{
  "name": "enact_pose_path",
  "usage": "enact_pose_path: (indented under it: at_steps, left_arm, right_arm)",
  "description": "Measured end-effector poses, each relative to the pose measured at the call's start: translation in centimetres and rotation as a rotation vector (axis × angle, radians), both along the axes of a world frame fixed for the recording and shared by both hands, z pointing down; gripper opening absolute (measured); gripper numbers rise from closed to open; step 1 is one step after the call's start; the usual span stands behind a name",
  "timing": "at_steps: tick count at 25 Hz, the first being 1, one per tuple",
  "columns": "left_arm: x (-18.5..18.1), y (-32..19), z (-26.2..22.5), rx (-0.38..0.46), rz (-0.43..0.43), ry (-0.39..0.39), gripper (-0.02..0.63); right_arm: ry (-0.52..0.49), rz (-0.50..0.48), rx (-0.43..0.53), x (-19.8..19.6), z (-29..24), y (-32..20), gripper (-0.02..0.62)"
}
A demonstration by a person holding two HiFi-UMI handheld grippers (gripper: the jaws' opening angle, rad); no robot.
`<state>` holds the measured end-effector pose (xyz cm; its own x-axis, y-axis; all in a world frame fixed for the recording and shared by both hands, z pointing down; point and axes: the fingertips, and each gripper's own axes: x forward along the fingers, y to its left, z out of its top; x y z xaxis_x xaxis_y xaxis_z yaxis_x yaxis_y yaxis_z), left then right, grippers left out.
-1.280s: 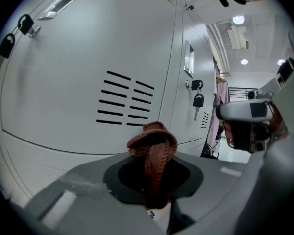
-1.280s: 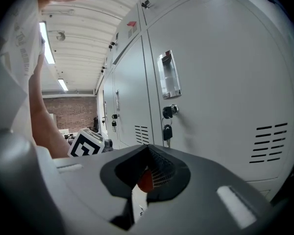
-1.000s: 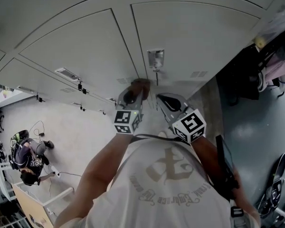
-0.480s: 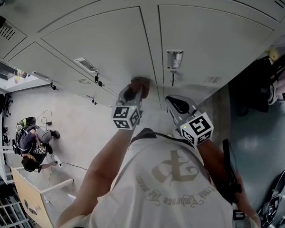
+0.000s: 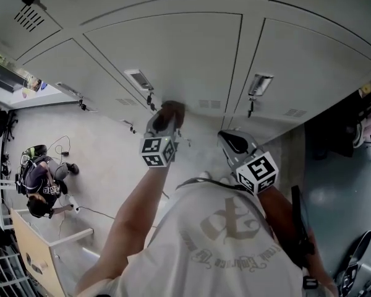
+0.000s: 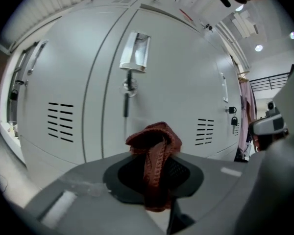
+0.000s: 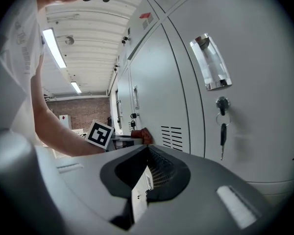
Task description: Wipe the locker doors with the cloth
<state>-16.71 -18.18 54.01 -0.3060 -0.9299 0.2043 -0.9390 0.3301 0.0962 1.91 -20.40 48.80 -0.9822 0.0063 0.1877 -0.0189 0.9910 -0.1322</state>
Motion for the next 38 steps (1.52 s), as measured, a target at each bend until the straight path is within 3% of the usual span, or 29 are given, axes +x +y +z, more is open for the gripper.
enact_pose_path:
  at_steps: [7,14,17,23,28,31,38]
  left_arm:
    - [-6.0,4.3,-0.4,0.012,-0.115,-0.002,0.083]
    - [-7.9,6.5,-5.0,0.086,-0.152,-0.151,0.081]
    - [-7.3,6.3,-6.9,0.104,-0.128,-0.199,0.081]
    - [-6.8,5.6,-6.6,0.151,-0.121,-0.130,0.080]
    - [-4.1,3.4,-5.8,0.164,-0.058,-0.041,0.079]
    - [-3.5,3.2,-5.5,0.188,-0.090,0.013,0.077]
    - [0.7,0.2,-4.5,0.166,-0.032,0.036,0.078]
  right_arm:
    - [0.007,-0.012,0.023,-2.7,-0.6,1.9,0.008]
    - [0.015,0.011,0.030,-3.8,-0.4,2.5,0.008]
    - [0.030,0.031,0.040,-3.5,-0.5,2.6,0.008]
    - [0.049,0.078,0.044,-2.7,-0.2,2.9,0.008]
    - [0.045,0.101,0.047,-2.0,0.0,3.0,0.008]
    - [0.033,0.104,0.055,-1.5,0.0,2.7,0.008]
    - [0.051,0.139,0.042,0.6,0.3,0.0,0.008]
